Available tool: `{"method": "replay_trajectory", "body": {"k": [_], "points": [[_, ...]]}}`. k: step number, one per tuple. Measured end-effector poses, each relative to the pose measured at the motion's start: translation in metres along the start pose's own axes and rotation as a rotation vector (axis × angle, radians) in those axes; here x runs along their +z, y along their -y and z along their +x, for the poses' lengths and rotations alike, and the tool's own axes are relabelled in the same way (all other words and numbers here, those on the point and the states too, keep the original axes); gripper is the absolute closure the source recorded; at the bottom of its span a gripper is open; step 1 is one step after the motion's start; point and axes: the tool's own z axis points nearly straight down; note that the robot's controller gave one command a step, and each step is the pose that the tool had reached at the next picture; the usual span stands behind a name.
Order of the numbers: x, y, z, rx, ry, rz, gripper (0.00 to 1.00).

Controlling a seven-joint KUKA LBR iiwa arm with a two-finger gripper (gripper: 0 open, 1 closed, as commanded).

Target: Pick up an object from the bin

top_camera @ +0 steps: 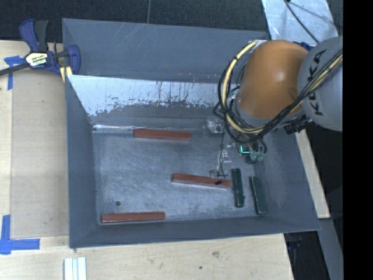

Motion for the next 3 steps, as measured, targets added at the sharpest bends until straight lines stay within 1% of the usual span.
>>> {"method": "replay_trajectory", "body": {"k": [1,2,3], "points": [[0.113,-0.004,0.020,0.025,0.000,-0.001,0.00],[0.108,-0.004,0.017,0.025,0.009,-0.001,1.00],[-0.027,-0.012,0.001,0.019,0.017,-0.001,1.00]]}}
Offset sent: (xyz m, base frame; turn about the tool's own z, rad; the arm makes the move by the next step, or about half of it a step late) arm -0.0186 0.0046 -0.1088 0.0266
